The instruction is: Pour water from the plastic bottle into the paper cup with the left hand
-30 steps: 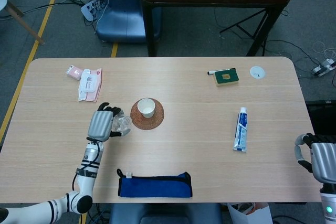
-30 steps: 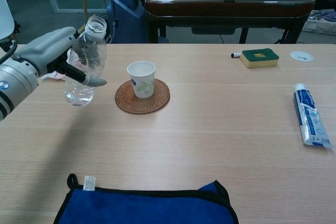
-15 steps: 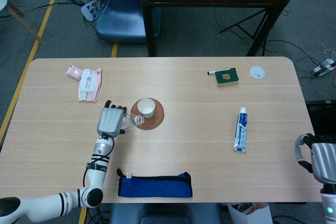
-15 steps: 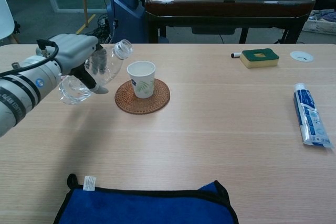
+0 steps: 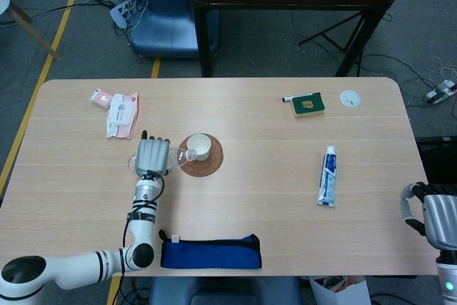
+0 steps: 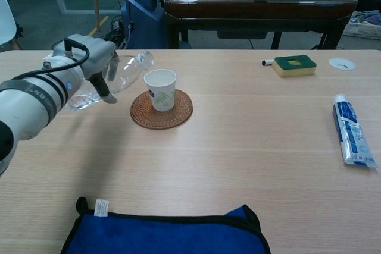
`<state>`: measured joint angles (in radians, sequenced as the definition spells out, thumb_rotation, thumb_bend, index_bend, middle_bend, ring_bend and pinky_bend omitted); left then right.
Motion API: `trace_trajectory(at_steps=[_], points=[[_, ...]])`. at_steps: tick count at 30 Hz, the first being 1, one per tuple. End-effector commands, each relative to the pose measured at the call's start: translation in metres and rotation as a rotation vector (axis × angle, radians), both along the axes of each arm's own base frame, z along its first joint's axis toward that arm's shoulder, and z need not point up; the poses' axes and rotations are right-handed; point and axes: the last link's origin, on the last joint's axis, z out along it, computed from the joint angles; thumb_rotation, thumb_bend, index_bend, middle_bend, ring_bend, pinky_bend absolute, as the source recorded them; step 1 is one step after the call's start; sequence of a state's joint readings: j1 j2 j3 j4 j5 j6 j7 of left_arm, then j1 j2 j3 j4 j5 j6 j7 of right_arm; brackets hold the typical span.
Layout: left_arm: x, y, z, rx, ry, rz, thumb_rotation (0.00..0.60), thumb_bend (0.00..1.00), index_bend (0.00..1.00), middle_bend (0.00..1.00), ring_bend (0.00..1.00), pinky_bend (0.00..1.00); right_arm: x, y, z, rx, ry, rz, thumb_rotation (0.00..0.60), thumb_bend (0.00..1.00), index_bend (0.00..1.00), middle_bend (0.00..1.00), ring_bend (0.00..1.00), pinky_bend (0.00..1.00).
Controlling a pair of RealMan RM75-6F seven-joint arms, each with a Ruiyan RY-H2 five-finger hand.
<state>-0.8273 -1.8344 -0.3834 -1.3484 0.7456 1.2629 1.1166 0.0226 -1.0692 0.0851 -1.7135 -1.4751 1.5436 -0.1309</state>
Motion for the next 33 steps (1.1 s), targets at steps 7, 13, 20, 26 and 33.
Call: trace_trajectory(at_steps=[7, 13, 20, 26, 33], points=[[0.004, 0.011, 0.001, 0.067, 0.072, 0.054, 0.6, 0.14, 0.71, 0.83, 0.43, 0.19, -0.001, 0.0, 0.0, 0.002, -0.004, -0.003, 0.6, 0.46, 0.56, 0.52, 0.47, 0.46], [0.001, 0.015, -0.004, 0.068, 0.128, 0.073, 0.6, 0.14, 0.71, 0.83, 0.43, 0.2, -0.001, 0.0, 0.0, 0.002, -0.006, -0.005, 0.6, 0.46, 0.56, 0.52, 0.47, 0.46], [0.003, 0.019, -0.007, 0.07, 0.191, 0.071, 0.6, 0.15, 0.71, 0.83, 0.44, 0.2, -0.001, -0.001, 0.001, 0.001, -0.013, -0.006, 0.6, 0.46, 0.56, 0.52, 0.47, 0.46], [0.004, 0.019, -0.01, 0.085, 0.232, 0.072, 0.6, 0.15, 0.71, 0.84, 0.44, 0.22, -0.001, 0.0, 0.003, 0.0, -0.021, -0.005, 0.6, 0.46, 0.56, 0.52, 0.47, 0.46], [0.008, 0.02, -0.015, 0.11, 0.277, 0.09, 0.6, 0.15, 0.72, 0.85, 0.45, 0.26, 0.0, 0.0, 0.004, 0.001, -0.028, -0.002, 0.6, 0.46, 0.56, 0.52, 0.47, 0.46]])
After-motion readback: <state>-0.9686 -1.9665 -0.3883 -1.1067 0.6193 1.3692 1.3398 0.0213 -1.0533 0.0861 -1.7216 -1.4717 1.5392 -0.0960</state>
